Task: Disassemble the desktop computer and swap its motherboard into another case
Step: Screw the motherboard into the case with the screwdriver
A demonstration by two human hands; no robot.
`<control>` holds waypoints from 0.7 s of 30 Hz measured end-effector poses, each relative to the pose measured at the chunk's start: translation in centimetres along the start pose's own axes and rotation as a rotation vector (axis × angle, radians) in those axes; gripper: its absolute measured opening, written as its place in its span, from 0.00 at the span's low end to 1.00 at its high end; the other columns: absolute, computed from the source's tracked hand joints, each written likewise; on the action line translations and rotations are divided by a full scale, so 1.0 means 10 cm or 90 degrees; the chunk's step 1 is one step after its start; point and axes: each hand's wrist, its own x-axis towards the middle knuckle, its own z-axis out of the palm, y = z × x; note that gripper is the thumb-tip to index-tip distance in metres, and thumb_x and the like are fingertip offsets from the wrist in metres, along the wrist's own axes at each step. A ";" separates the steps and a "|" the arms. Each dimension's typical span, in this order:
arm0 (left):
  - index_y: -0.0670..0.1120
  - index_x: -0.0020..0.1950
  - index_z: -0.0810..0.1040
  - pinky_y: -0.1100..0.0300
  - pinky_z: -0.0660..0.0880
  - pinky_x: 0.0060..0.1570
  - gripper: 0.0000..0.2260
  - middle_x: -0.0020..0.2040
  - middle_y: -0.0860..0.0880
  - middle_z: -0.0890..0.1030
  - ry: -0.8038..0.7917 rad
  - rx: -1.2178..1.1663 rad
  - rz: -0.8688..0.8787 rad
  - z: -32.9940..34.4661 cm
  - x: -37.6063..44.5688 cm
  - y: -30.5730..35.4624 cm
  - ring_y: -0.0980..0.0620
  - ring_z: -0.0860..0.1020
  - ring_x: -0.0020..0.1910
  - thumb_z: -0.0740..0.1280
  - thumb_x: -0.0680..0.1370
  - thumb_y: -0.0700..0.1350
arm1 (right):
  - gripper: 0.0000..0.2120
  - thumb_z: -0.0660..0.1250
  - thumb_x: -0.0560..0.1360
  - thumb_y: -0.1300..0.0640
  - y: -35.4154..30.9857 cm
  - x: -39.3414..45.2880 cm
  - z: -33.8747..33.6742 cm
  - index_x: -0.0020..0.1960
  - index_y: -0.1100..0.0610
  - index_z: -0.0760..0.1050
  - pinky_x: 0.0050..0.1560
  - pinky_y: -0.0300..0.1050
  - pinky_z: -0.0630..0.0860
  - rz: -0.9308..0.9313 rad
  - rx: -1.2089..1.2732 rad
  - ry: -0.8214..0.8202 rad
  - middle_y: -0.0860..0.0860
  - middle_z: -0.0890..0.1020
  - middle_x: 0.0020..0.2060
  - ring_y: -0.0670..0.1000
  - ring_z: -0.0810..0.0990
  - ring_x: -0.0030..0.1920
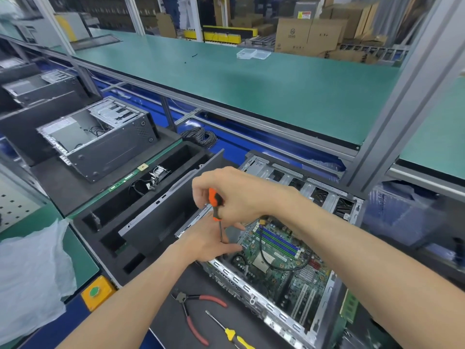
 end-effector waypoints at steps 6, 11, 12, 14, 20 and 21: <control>0.77 0.53 0.71 0.65 0.68 0.43 0.16 0.36 0.62 0.77 0.015 0.012 -0.004 0.03 0.05 -0.04 0.71 0.71 0.47 0.66 0.67 0.74 | 0.18 0.62 0.78 0.40 0.00 0.01 0.11 0.43 0.54 0.65 0.29 0.45 0.57 0.102 -0.363 0.181 0.49 0.63 0.31 0.53 0.65 0.29; 0.70 0.44 0.75 0.68 0.59 0.28 0.07 0.24 0.68 0.72 -0.002 0.007 0.016 0.04 0.01 0.00 0.75 0.69 0.29 0.67 0.71 0.69 | 0.07 0.65 0.72 0.61 0.02 0.06 0.17 0.49 0.57 0.69 0.36 0.52 0.73 -0.001 -0.159 0.125 0.51 0.76 0.35 0.55 0.75 0.37; 0.72 0.50 0.74 0.67 0.62 0.30 0.11 0.25 0.67 0.74 0.001 -0.003 0.012 0.04 0.02 -0.02 0.75 0.69 0.31 0.67 0.71 0.70 | 0.11 0.65 0.69 0.64 0.04 0.05 0.15 0.50 0.56 0.69 0.36 0.50 0.72 -0.004 -0.101 0.108 0.49 0.77 0.36 0.52 0.75 0.37; 0.74 0.59 0.71 0.65 0.65 0.35 0.19 0.29 0.67 0.77 0.000 -0.006 0.009 0.04 0.03 -0.06 0.78 0.69 0.38 0.67 0.69 0.72 | 0.17 0.67 0.65 0.68 0.07 0.01 0.14 0.50 0.53 0.71 0.36 0.46 0.74 -0.002 0.044 0.102 0.46 0.79 0.36 0.46 0.76 0.37; 0.84 0.45 0.63 0.72 0.61 0.32 0.17 0.31 0.60 0.75 0.063 0.021 0.046 0.05 0.03 -0.06 0.80 0.70 0.40 0.70 0.67 0.70 | 0.10 0.72 0.74 0.58 0.30 -0.10 0.56 0.40 0.58 0.73 0.35 0.36 0.69 0.070 0.217 0.258 0.48 0.74 0.29 0.46 0.70 0.31; 0.82 0.43 0.66 0.72 0.61 0.33 0.14 0.30 0.61 0.76 0.053 0.019 0.043 0.05 0.03 -0.06 0.78 0.71 0.40 0.70 0.67 0.69 | 0.12 0.71 0.75 0.56 0.33 -0.11 0.63 0.39 0.58 0.71 0.34 0.36 0.67 0.076 0.201 0.282 0.49 0.72 0.28 0.47 0.69 0.30</control>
